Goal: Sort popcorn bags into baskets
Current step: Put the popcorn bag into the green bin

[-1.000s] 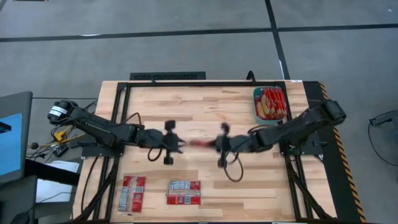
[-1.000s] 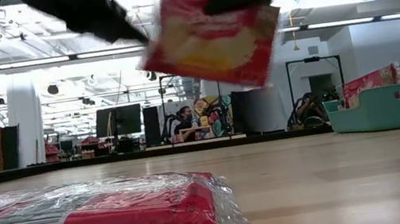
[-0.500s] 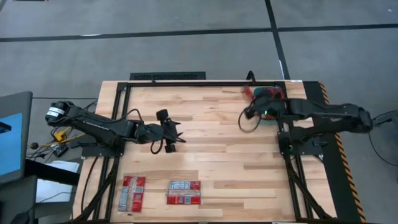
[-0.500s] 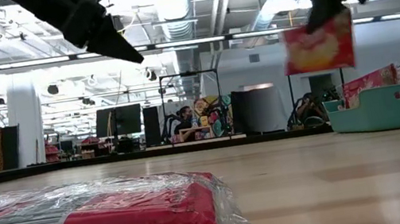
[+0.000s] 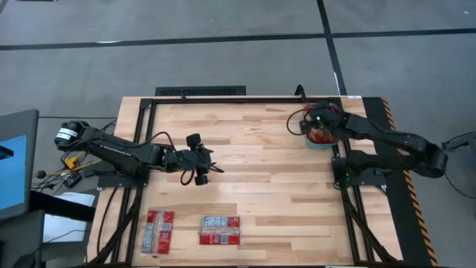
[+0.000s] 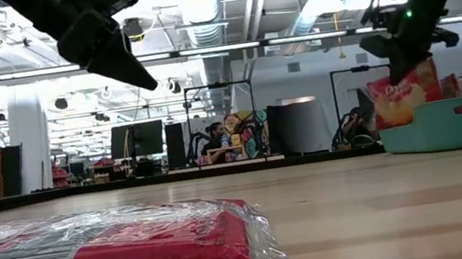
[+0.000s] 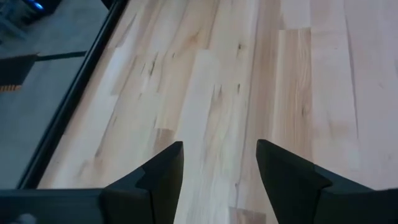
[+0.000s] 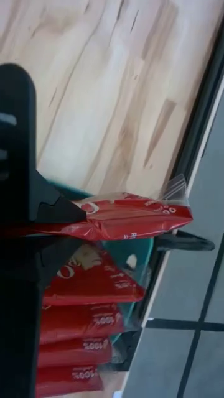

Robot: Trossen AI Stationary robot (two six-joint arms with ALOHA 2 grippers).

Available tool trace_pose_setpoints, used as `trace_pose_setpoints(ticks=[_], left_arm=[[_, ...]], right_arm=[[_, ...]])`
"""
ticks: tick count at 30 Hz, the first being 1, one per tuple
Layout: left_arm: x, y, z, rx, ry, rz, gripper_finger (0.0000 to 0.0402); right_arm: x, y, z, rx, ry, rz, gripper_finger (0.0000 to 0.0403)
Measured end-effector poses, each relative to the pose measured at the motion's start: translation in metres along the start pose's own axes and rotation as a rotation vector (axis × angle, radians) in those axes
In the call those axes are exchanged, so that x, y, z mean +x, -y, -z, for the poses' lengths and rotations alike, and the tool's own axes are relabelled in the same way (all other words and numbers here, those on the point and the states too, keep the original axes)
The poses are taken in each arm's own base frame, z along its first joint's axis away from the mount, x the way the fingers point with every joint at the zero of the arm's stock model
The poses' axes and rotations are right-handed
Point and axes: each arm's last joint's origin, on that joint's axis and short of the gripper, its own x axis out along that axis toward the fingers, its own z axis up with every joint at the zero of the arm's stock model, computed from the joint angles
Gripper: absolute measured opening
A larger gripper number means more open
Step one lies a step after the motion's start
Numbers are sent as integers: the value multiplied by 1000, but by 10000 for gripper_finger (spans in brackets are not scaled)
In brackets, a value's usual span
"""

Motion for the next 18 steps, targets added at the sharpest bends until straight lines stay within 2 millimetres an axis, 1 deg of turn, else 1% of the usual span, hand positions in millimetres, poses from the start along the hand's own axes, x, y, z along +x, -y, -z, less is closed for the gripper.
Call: trace_pose_setpoints(ticks=[7,11,15,18], left_arm=[[0,0,0,-11,0,0,194],[0,0,0,-14,-3,1,194],[0,0,1,-11,-9,1,194],[0,0,1,-11,-9,1,194]], right_arm=[[9,3,15,44,-17,68,20],[11,3,22,61,-23,66,19],[10,2,25,63,-2,91,21],[11,3,25,70,14,116,32]])
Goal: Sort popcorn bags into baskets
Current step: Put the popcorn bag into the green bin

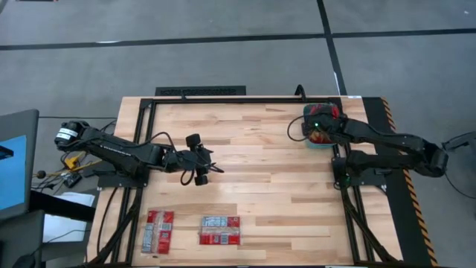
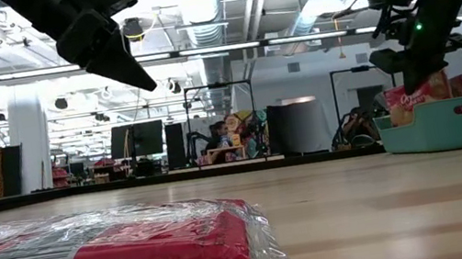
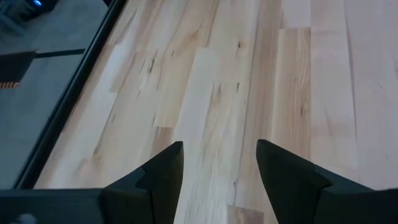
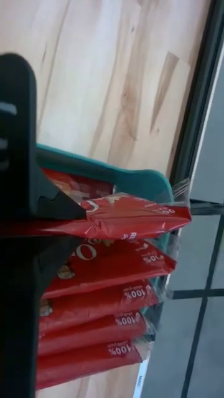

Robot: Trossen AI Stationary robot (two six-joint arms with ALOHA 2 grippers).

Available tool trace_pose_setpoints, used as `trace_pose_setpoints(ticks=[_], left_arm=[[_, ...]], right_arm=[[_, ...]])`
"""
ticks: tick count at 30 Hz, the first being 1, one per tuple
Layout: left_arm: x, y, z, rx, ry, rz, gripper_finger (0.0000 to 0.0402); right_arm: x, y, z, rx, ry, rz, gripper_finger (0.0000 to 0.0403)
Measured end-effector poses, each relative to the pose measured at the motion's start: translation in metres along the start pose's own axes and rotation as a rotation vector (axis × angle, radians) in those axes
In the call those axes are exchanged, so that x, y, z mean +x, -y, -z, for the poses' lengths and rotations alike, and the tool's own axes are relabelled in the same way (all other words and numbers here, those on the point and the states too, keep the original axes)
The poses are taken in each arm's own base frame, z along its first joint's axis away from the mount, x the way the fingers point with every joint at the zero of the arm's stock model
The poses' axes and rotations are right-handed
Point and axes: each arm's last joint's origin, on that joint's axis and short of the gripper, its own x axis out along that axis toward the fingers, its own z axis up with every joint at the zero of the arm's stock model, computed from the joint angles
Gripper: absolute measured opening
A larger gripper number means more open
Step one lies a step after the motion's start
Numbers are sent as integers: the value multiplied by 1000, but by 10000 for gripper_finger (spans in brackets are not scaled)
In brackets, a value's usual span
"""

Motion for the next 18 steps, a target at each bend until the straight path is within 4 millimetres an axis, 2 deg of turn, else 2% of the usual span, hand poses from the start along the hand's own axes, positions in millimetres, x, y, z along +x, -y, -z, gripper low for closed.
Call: trace_pose_setpoints(ticks=[18], left_arm=[[0,0,0,-14,0,2,194]], right_arm=[[0,2,1,-20,0,33,124]])
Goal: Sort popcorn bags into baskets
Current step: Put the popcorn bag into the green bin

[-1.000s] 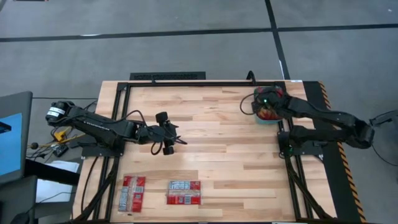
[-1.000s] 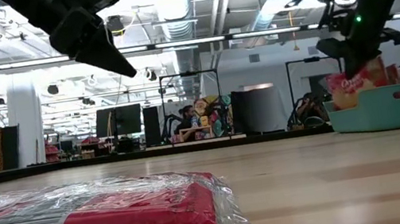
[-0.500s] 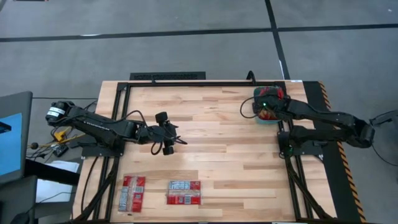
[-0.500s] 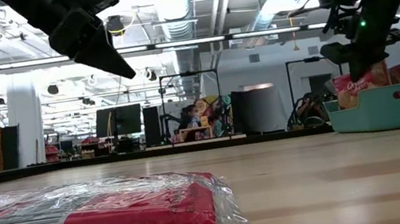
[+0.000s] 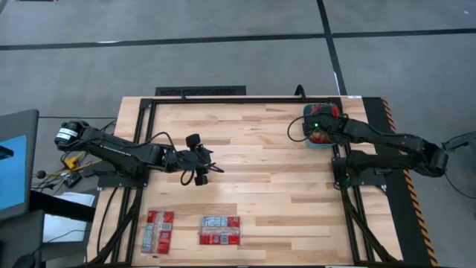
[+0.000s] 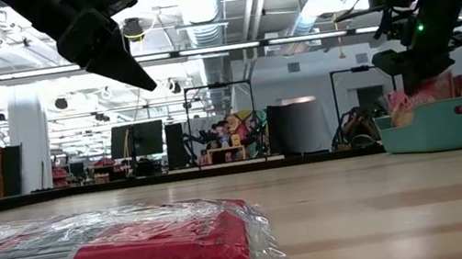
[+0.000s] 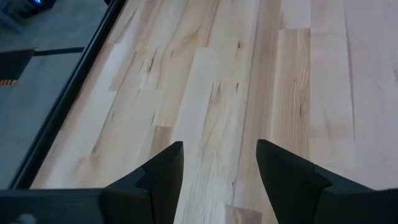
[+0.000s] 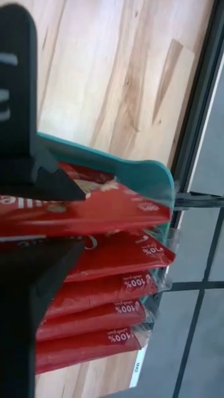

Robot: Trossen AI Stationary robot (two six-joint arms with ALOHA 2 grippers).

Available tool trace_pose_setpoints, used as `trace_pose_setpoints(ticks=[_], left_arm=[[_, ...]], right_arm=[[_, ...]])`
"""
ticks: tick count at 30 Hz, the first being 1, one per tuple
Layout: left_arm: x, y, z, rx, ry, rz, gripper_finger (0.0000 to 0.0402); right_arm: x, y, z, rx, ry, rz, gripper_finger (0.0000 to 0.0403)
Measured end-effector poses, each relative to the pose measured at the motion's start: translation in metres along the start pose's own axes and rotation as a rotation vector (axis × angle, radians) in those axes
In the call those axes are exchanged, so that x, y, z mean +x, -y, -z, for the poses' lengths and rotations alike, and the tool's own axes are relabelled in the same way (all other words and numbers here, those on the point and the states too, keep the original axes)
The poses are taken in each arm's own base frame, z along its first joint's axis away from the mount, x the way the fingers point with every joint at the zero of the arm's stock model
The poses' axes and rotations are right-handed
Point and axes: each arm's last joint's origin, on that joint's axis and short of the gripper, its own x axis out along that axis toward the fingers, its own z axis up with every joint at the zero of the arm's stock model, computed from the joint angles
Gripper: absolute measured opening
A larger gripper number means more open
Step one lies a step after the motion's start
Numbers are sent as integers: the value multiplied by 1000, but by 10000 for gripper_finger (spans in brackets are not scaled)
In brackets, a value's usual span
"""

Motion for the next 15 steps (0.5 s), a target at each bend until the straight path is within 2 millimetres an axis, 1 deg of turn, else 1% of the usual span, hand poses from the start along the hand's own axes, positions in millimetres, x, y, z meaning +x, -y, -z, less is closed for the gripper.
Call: trace_pose_setpoints(ticks=[6,10,15], left_arm=[[0,0,0,1,-2,14,194],[0,1,0,10,-3,23,194],[0,1,4,31,-39,24,194]], right_arm=[[0,0,0,0,2,3,161],[-1,1,-1,1,21,20,179],[-11,3,-8,10,93,29,189]])
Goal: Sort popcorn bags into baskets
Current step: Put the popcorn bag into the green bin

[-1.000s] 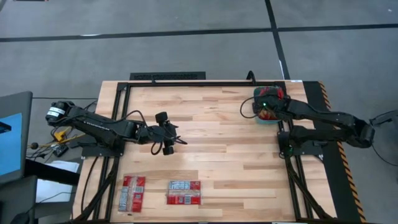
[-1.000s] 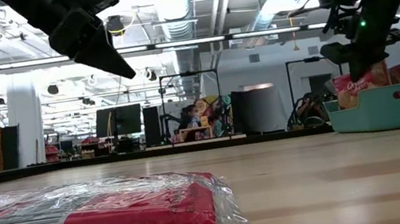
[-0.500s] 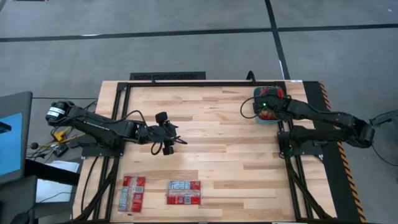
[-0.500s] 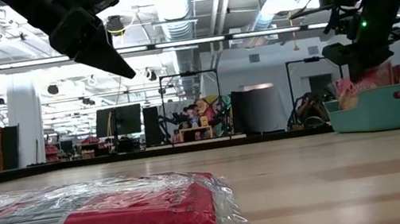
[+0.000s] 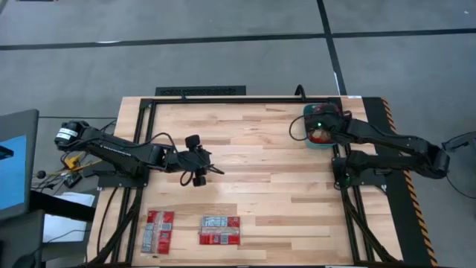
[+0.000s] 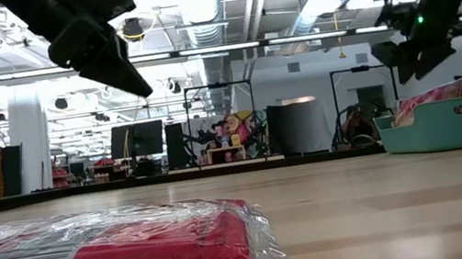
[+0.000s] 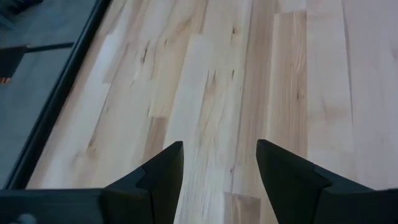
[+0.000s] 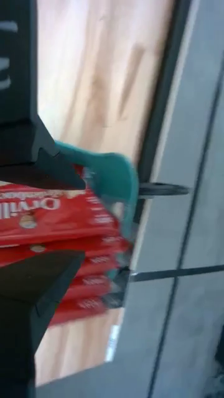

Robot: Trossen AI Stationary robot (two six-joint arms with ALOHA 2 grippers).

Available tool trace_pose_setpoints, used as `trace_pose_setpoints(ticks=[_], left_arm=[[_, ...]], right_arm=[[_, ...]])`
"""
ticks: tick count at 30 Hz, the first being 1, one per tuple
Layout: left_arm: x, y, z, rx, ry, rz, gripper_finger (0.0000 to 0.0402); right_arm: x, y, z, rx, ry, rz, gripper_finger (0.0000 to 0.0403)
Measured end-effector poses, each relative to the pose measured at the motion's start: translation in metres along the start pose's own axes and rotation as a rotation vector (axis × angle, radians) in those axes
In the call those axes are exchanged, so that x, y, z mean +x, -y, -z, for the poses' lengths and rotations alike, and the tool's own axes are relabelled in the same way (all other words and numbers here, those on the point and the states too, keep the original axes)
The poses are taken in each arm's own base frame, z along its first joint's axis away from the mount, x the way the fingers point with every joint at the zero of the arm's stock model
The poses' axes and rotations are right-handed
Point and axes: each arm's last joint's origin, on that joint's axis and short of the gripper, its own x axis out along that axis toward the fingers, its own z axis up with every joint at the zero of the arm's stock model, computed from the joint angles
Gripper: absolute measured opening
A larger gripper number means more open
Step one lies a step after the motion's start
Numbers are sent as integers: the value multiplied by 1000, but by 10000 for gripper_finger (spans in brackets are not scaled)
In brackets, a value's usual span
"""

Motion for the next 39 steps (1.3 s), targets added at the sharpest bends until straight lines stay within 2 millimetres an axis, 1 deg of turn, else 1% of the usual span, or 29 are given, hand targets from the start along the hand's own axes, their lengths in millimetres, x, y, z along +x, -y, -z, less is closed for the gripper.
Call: trace_pose_setpoints(ticks=[5,9,12,16,18,21,23,25,28,29,31,34,36,39], left_arm=[[-2,5,4,-5,-36,14,194],[-7,13,6,-5,-40,43,194],[-12,22,9,-15,-64,128,194],[-22,40,14,-65,-131,378,194],[-26,53,16,-85,-143,454,194],[-32,76,19,-71,-138,524,194],[-36,94,22,-35,-124,572,194],[-40,110,26,-8,-101,604,194],[-46,132,31,52,-50,642,194],[-47,139,32,79,-22,649,194],[-48,152,36,132,28,661,194],[-45,170,39,130,86,688,194],[-41,181,43,120,108,703,194],[-36,195,50,121,125,721,194]], right_arm=[[-16,3,-16,11,87,-45,186],[-27,-3,-25,20,151,-143,178],[-34,-18,-27,-5,185,-282,171],[-47,-44,-26,-79,257,-448,160],[-56,-57,-25,-102,305,-525,156],[-68,-76,-23,-119,367,-624,151],[-75,-87,-18,-144,393,-684,149],[-83,-99,-12,-202,406,-786,149],[-92,-118,7,-415,384,-1016,152],[-95,-124,14,-463,361,-1077,154],[-100,-133,30,-519,327,-1121,156],[-107,-142,47,-558,307,-1136,157],[-112,-147,54,-547,309,-1155,155],[-122,-151,58,-493,335,-1199,151]])
